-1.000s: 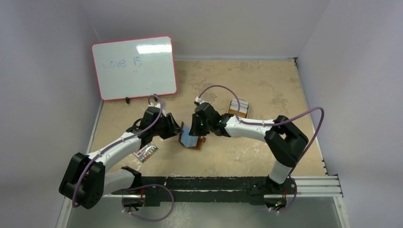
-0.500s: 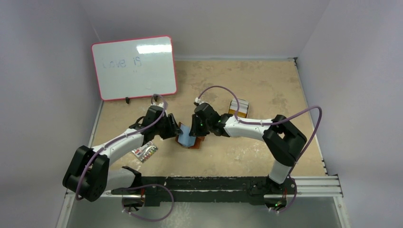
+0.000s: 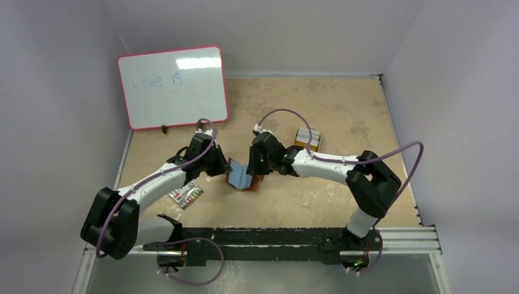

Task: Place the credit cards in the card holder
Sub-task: Open the card holder at the center of the board.

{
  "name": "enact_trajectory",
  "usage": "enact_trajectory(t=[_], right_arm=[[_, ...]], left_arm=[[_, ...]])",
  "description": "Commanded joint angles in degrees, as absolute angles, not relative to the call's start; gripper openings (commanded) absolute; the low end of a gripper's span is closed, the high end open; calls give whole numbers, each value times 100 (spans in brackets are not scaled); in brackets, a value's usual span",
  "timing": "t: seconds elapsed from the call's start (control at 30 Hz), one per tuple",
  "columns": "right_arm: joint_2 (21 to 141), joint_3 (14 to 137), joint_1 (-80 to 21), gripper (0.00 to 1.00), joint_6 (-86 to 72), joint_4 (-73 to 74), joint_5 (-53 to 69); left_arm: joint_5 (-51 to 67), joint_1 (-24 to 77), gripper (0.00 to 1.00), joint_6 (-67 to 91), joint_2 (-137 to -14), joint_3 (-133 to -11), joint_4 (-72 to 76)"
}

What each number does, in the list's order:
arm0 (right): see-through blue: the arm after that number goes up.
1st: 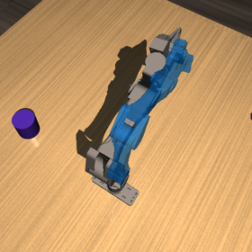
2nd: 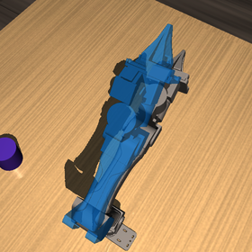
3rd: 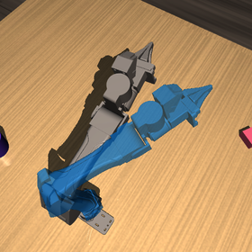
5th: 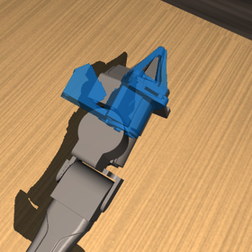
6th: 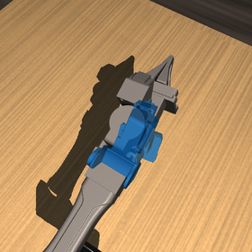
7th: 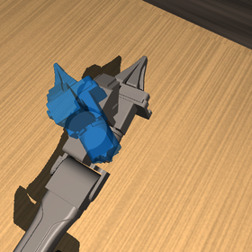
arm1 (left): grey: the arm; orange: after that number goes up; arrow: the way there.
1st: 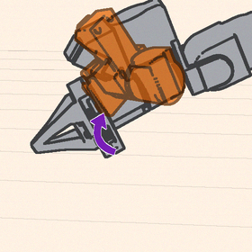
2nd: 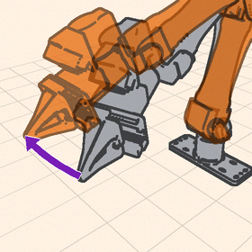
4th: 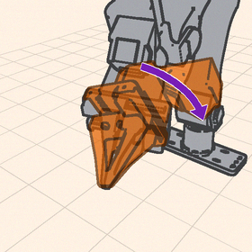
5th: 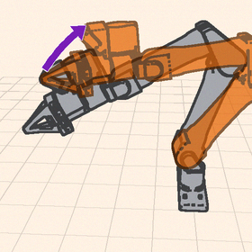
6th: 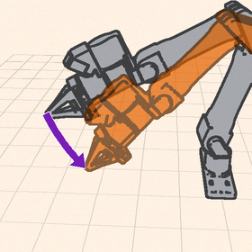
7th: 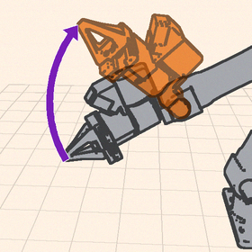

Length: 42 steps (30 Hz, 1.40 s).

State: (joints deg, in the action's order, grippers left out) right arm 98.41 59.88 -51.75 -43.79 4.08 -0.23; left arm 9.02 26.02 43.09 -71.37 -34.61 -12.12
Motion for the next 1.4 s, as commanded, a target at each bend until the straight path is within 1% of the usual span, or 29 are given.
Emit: enact_trajectory(t=[0.0, 0.03, 0.13, 0.4, 0.57, 0.77, 0.8, 0.83, 0.93, 1.0, 1.1, 1.13, 1.2, 1.27, 1.37], right_arm=[[9143, 6302, -5181, 27, -4265, 500, -303], [9069, 6295, -5188, 27, -4275, 429, -246], [9016, 6312, -5215, 28, -4276, 173, -52], [9592, 6516, -5249, 27, -4263, 177, -44], [9753, 5979, -5230, 25, -4457, 187, -59], [9809, 5247, -5224, 25, -4539, 116, -359], [9835, 5199, -5226, 24, -4538, 123, -371], [9857, 5169, -5222, 24, -4523, 127, -368], [9823, 5084, -5226, 25, -4531, 62, -378], [9760, 5061, -5228, 25, -4495, 14, -372], [9686, 5143, -5222, 25, -4386, 58, -390], [9648, 5185, -5223, 25, -4348, 57, -395], [9554, 5281, -5226, 26, -4247, 67, -450], [9468, 5430, -5227, 28, -4108, 98, -489], [9286, 5686, -5220, 30, -3777, 102, -777]], left_arm=[[855, 2651, 2, 4200, -7079, -3661, -1154], [890, 2654, 0, 4226, -7057, -3649, -1119], [1010, 2679, 0, 4337, -6979, -3630, -945], [1246, 2764, 0, 4526, -6870, -3488, -490], [1666, 2760, 0, 5137, -6787, -2982, 590], [1293, 2760, 0, 5027, -6758, -2767, 479], [1228, 2761, 2, 5005, -6768, -2729, 433], [1207, 2760, 6, 4985, -6786, -2705, 388], [1188, 2767, 20, 4958, -6754, -2644, 350], [1073, 2765, 23, 4864, -6721, -2646, 233], [850, 2760, 23, 4667, -6742, -2805, -128], [776, 2764, 22, 4633, -6729, -2847, -221], [729, 2763, 9, 4606, -6688, -2880, -278], [801, 2760, 0, 4625, -6648, -2887, -214], [1101, 2760, 0, 4702, -6657, -2888, -40]])
